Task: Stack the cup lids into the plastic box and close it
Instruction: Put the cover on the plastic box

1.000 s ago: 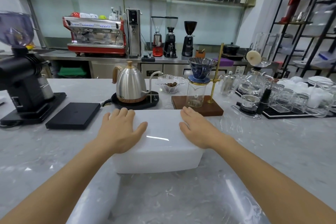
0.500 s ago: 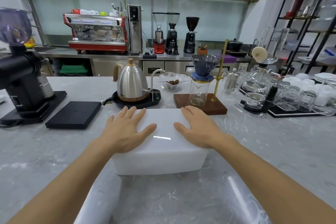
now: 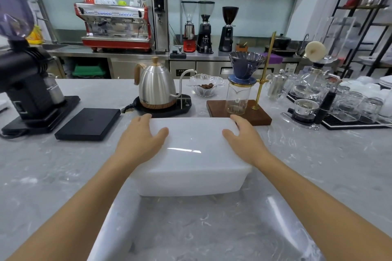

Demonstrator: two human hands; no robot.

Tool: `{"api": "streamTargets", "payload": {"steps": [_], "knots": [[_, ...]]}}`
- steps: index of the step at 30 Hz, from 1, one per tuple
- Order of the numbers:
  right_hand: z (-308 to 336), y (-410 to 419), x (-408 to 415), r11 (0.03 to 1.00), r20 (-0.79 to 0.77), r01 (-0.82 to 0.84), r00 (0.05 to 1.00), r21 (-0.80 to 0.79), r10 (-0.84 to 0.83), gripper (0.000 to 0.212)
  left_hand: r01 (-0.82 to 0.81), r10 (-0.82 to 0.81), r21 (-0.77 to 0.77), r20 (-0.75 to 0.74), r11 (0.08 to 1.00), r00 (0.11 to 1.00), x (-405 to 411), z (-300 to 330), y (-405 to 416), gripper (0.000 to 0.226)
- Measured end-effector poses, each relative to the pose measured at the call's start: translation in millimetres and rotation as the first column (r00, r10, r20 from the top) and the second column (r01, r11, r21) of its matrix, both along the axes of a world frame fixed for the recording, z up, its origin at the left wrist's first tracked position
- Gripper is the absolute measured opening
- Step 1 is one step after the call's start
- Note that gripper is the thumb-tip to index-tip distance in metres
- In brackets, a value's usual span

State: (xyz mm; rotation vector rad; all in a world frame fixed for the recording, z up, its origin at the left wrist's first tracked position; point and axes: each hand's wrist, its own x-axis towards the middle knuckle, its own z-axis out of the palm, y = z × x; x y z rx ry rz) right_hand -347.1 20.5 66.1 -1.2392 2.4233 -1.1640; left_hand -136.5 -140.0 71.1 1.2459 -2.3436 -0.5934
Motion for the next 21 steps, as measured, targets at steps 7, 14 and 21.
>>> {"api": "streamTargets", "payload": {"steps": [7,14,21], "knots": [[-0.4,-1.0,-2.9,0.999,0.161,0.020,0.987,-0.036,-0.014,0.050,-0.075,0.108,0.264,-0.113,0.962,0.988,-0.9,-7.9,-18.1,0.047],[8.0,-6.1,-0.2,0.974,-0.154,-0.045,0.985,0.224,0.081,0.056,0.065,-0.065,0.006,0.073,0.998,0.995,-5.6,-1.1,-7.4,0.066],[7.7,-22.5,-14.6,0.996,0.173,-0.051,0.984,0.075,0.038,0.033,0.124,-0.121,0.041,-0.072,0.991,0.990,-15.0,-2.9,-32.8,0.029]]}}
